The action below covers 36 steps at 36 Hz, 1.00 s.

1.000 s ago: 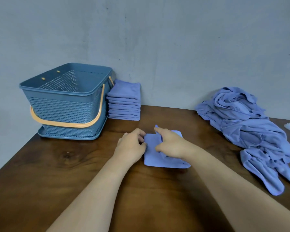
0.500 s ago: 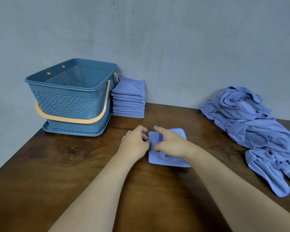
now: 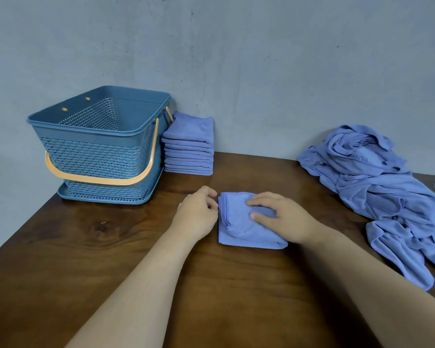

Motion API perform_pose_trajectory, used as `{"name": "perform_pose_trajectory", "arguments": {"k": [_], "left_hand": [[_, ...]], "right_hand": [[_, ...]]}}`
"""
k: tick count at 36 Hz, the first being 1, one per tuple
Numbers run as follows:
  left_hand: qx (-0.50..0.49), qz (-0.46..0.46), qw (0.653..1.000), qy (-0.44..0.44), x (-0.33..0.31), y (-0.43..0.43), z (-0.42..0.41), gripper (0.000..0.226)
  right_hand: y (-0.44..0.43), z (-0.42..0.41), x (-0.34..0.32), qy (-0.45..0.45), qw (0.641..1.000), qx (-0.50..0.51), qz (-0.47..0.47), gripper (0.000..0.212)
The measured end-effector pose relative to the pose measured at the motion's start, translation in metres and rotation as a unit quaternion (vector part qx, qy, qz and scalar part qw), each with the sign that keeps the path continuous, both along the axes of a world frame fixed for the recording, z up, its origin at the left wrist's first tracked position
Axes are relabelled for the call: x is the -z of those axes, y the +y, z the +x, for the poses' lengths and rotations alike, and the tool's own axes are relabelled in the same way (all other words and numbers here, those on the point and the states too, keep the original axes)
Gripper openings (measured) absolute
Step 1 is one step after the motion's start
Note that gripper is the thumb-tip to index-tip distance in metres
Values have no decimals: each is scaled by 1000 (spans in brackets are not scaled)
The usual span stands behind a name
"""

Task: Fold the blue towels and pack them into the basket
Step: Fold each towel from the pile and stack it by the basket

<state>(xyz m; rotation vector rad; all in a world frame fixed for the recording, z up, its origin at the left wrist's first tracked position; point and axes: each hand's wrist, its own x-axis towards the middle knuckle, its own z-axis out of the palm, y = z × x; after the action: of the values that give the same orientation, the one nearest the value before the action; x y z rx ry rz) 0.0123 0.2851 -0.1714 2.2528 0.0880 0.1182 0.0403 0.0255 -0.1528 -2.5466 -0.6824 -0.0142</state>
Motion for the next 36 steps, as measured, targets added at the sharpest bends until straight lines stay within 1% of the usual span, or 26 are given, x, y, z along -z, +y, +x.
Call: {"name": "perform_pose_trajectory", "arguments": {"k": [2, 4, 8, 10, 12, 14, 15, 17, 18, 20, 22, 25, 27, 29, 30, 33, 34, 36], "left_hand": [[0, 1, 1000, 0, -1, 0, -1, 31], [4, 3, 1000, -2, -1, -1, -1, 29], [7, 14, 1000, 0, -3, -2, -3, 27], [2, 8, 1000, -8, -4, -2, -4, 26], [-8, 33, 998, -61, -6, -7, -6, 27], [-8, 74, 986, -147, -9, -18, -12, 29], [7, 79, 980, -183, -12, -26, -16, 29], [82, 97, 969, -211, -13, -43, -25, 35], [128, 126, 962, -204, -11, -52, -28, 40], [186, 193, 952, -149, -3, -64, -31, 52], [189, 218, 954, -79, 4, -66, -29, 60], [163, 205, 965, -17, 7, -61, -26, 67], [147, 210, 967, 4, 9, -60, -24, 68], [129, 212, 969, 13, 10, -61, -23, 69], [118, 210, 970, 19, 11, -60, -23, 70], [87, 212, 972, 43, 12, -56, -21, 71], [81, 218, 971, 49, 12, -54, -21, 72], [79, 224, 970, 54, 11, -51, -22, 74]], "right_hand": [[5, -6, 7, 33, 999, 12, 7, 57], [10, -10, 13, 52, 999, 1, -5, 71], [18, -13, 14, 38, 991, -21, -130, 84], [18, -13, 13, 45, 986, -24, -158, 87], [19, -14, 13, 54, 984, -26, -168, 90], [20, -14, 13, 59, 983, -27, -172, 92], [21, -14, 14, 58, 983, -28, -171, 94], [20, -12, 16, 50, 983, -36, -171, 96], [19, -10, 18, 43, 983, -41, -174, 97], [17, -7, 20, 37, 981, -53, -182, 97], [16, -5, 21, 49, 984, -63, -160, 99], [11, -6, 22, 44, 990, -91, -101, 106], [7, -9, 21, 45, 991, -107, -66, 103], [3, -13, 21, 47, 992, -110, -45, 96], [2, -14, 21, 48, 993, -103, -34, 88], [1, -16, 23, 49, 996, -71, 27, 56], [2, -17, 23, 47, 996, -57, 49, 49], [0, -17, 26, 22, 996, -7, 92, 45]]}}
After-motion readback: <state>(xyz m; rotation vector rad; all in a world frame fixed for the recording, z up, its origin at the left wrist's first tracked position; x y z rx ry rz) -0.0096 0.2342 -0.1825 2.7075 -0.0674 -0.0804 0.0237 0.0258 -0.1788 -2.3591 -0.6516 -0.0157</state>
